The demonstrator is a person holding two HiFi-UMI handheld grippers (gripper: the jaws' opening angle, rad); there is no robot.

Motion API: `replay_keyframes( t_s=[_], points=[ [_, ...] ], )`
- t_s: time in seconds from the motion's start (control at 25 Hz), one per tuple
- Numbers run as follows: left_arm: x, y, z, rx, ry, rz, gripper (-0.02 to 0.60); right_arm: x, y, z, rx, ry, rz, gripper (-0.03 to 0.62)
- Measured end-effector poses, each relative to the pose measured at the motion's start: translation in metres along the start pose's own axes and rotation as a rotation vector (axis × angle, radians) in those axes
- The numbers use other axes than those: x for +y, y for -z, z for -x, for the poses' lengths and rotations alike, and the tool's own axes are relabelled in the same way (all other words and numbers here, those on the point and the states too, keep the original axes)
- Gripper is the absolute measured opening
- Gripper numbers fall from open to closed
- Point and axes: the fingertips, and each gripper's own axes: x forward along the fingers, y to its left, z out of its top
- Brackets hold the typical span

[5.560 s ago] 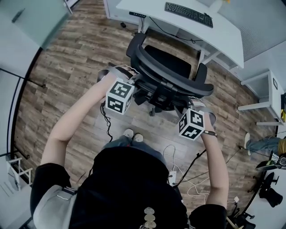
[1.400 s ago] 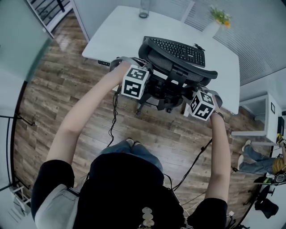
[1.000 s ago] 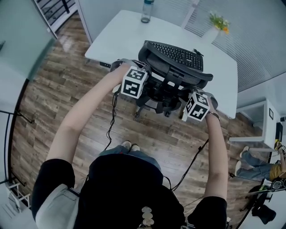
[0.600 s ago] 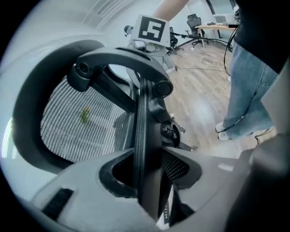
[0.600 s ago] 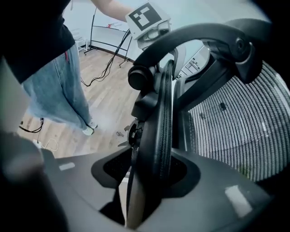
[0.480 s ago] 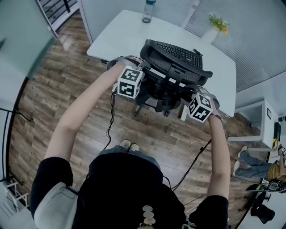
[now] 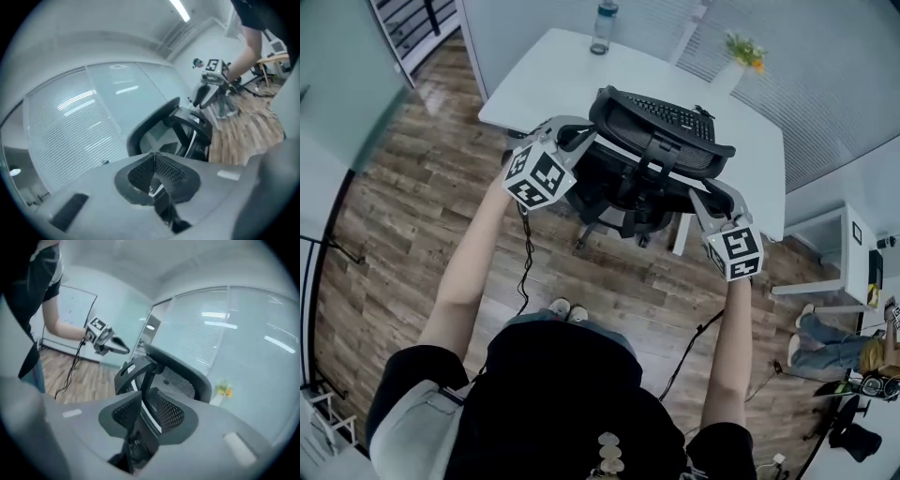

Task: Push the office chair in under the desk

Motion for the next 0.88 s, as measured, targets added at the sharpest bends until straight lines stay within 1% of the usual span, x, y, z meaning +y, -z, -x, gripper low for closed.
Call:
replay_keyframes(
  t_s=[0.04, 0.08, 0.12, 0.2, 0.32, 0.44, 0.52, 0.64, 0.72, 0.88],
  points=[
    [0.006, -0.006, 0.004, -0.032, -0.040, 0.054, 0.009, -0.005, -0.005, 0.006, -0.047, 0.047, -0.052, 0.100],
    [0.010, -0.010, 0.008, -0.060, -0.074, 0.101, 0.009, -0.009, -0.010, 0.011, -0.089, 0.092, -0.096, 0.021],
    [0.013, -0.015, 0.012, -0.086, -0.103, 0.143, 0.009, -0.012, -0.013, 0.017, -0.128, 0.132, -0.133, -0.005],
    [0.019, -0.024, 0.021, -0.133, -0.158, 0.225, 0.009, -0.014, -0.021, 0.026, -0.190, 0.190, -0.187, -0.005],
    [0.028, -0.027, 0.035, -0.189, -0.255, 0.346, 0.008, -0.014, -0.032, 0.039, -0.272, 0.255, -0.274, -0.005],
    [0.033, -0.023, 0.050, -0.219, -0.342, 0.443, 0.008, -0.020, -0.043, 0.063, -0.383, 0.350, -0.379, -0.005],
    [0.032, -0.020, 0.057, -0.219, -0.374, 0.475, 0.008, -0.026, -0.043, 0.080, -0.446, 0.434, -0.443, -0.005],
    [0.025, -0.014, 0.062, -0.204, -0.375, 0.487, 0.008, -0.032, -0.032, 0.098, -0.496, 0.526, -0.522, -0.005],
    [0.019, -0.009, 0.063, -0.182, -0.371, 0.489, 0.008, -0.030, -0.021, 0.101, -0.485, 0.554, -0.540, -0.005],
    [0.013, -0.005, 0.063, -0.169, -0.364, 0.512, 0.008, -0.024, 0.002, 0.102, -0.448, 0.588, -0.567, -0.004]
  ],
)
